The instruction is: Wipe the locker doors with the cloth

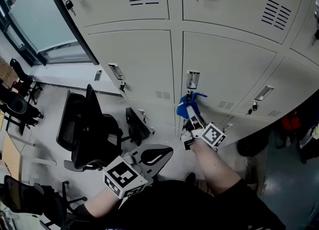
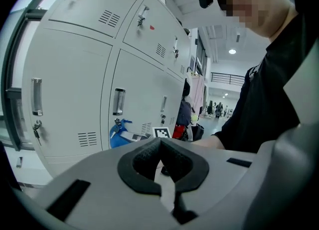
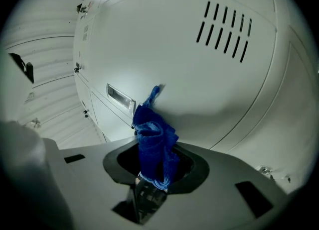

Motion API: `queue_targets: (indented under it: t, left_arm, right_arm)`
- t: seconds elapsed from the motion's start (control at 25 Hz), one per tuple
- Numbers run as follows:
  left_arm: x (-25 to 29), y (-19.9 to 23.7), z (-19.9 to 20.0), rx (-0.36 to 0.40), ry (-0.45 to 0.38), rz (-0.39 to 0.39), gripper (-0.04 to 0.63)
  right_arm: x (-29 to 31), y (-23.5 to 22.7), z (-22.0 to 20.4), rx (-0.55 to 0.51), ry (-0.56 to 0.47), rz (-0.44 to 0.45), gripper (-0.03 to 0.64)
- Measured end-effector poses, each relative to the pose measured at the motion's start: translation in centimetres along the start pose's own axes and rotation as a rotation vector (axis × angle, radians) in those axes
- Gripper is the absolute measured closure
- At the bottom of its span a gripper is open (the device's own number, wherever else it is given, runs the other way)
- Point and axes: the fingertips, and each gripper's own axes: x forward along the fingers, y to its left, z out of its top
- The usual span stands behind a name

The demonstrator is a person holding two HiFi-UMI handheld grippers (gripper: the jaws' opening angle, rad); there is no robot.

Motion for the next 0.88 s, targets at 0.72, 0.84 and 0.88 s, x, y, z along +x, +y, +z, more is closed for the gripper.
queue_targets:
  t: [0.72, 0.84, 0.88]
  left_arm:
    - [2.8, -1.6, 0.6, 0.028, 0.014, -0.079, 0.588]
    - [3.9, -2.3, 0.7, 0.032, 0.02, -0.106, 0.588]
    - [4.3, -2.5, 0.7, 0.033, 0.02, -0.113, 0.588]
  right_arm:
    - [-10.0, -5.7, 11.6, -0.06, -0.231, -0.162, 0.514]
    - [-11.6, -6.0, 13.3, -0.035, -0.28, -0.17, 0.514]
    - [-12.1, -6.2, 13.8, -0.035, -0.293, -0.175, 0.514]
